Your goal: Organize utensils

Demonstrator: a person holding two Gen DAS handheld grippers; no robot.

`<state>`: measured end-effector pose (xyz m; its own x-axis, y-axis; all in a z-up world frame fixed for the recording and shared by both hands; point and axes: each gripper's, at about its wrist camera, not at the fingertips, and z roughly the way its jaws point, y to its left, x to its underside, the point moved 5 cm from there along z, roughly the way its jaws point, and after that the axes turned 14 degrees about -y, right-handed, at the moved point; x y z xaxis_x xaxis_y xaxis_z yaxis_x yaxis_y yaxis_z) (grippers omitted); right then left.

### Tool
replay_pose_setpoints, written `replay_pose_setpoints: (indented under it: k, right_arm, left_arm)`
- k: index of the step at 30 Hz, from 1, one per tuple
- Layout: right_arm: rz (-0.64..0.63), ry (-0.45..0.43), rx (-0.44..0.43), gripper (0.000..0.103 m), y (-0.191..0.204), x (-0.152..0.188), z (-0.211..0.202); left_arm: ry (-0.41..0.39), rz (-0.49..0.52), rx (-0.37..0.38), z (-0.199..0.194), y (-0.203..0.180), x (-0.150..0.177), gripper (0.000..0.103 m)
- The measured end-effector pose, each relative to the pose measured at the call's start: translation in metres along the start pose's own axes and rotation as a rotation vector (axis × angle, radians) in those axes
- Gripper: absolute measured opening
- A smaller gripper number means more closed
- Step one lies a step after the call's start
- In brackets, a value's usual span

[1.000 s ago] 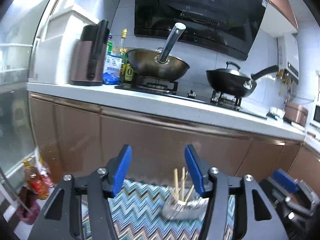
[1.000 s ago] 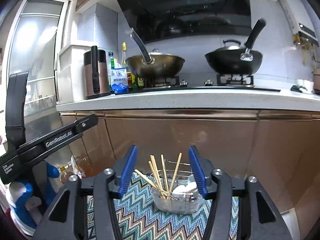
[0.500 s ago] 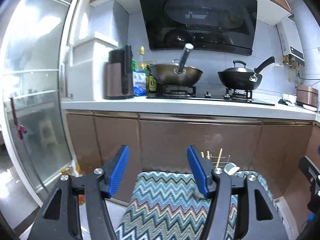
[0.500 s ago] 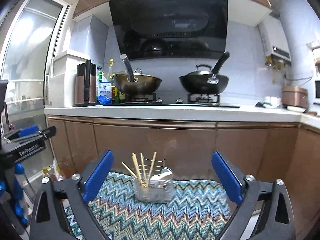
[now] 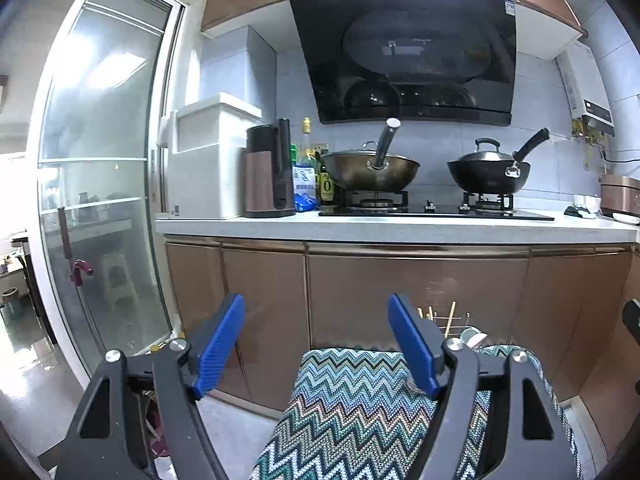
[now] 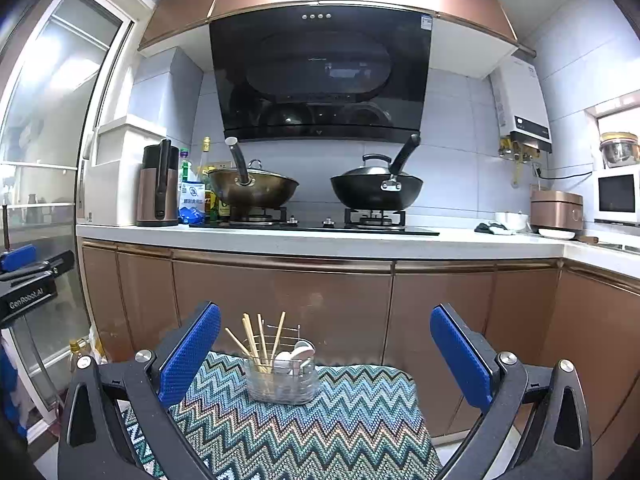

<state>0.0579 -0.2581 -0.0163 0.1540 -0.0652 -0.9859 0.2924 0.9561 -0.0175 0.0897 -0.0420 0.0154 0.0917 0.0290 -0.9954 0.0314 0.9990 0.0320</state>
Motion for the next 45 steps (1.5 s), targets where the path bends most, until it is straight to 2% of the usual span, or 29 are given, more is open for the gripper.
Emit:
replay_pose_setpoints:
  k: [3, 11, 17, 28, 45]
  right_arm:
    - [-0.005, -0.002, 0.008, 0.103, -0.003, 0.0, -0.004]
    - [-0.011, -0.025, 0.032, 0.103, -0.011, -0.005, -0.014]
    - [-0.044, -0.049, 0.053, 0.103, -0.009, -0.012, -0.025]
    - [-0.073, -0.102, 0.067, 0.103, -0.006, -0.027, -0.045]
    - [-0.071, -0.081, 0.064, 0.103, -0.003, -0.02, -0.043]
  left_arm:
    - [-0.008, 0.005, -0.019, -0.006, 0.002, -0.003, 0.076]
    - [-0.052, -0.024, 0.005, -0.024, 0.007, -0.011, 0.077]
    - [-0.09, -0.025, -0.003, -0.035, 0.014, -0.018, 0.077]
    - [-0.103, -0.04, -0.017, -0.044, 0.03, -0.02, 0.077]
    - [-0.086, -0.008, 0.004, -0.041, 0.024, -0.012, 0.077]
